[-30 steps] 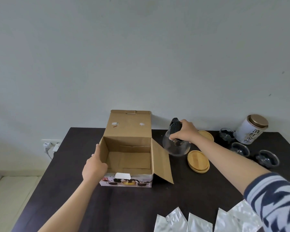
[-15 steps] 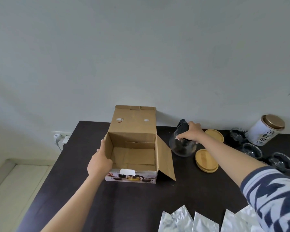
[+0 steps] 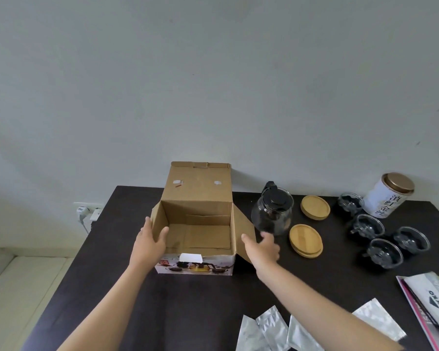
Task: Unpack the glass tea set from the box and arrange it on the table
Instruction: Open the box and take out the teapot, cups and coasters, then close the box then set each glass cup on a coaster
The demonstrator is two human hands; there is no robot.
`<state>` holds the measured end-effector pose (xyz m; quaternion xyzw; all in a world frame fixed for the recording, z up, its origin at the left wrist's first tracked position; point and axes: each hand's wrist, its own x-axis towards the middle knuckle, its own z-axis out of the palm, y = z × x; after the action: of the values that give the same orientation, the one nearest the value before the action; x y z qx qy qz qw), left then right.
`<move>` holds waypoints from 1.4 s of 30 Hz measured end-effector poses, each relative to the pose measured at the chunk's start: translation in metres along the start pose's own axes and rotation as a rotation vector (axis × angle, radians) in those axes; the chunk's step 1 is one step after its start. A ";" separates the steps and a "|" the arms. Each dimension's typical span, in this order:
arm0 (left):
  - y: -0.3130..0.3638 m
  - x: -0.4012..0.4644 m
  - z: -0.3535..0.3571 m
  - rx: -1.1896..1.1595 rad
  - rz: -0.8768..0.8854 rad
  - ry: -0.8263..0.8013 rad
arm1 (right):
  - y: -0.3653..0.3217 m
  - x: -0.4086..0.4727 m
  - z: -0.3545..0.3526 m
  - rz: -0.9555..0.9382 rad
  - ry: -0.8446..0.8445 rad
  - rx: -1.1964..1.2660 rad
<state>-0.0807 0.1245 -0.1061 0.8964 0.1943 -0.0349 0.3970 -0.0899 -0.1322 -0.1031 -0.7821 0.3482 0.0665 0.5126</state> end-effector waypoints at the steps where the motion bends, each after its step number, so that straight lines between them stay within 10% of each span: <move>1: 0.000 -0.002 0.000 -0.018 -0.028 0.025 | 0.002 -0.006 0.002 0.156 0.003 0.101; 8: 0.009 -0.028 0.003 -0.386 -0.315 0.281 | 0.011 -0.016 0.004 0.525 -0.071 0.842; 17: 0.010 -0.028 -0.013 -0.557 -0.173 0.380 | 0.008 -0.026 -0.017 0.572 -0.107 1.172; 33: -0.008 -0.053 -0.017 -0.333 0.062 0.360 | 0.002 -0.056 -0.014 0.321 -0.042 1.062; 42: -0.031 -0.057 -0.009 -0.094 0.326 0.131 | 0.001 -0.080 0.007 -0.377 -0.166 0.640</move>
<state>-0.1461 0.1314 -0.1090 0.8967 0.0732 0.0977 0.4254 -0.1489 -0.0887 -0.0705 -0.6247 0.1586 -0.0782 0.7606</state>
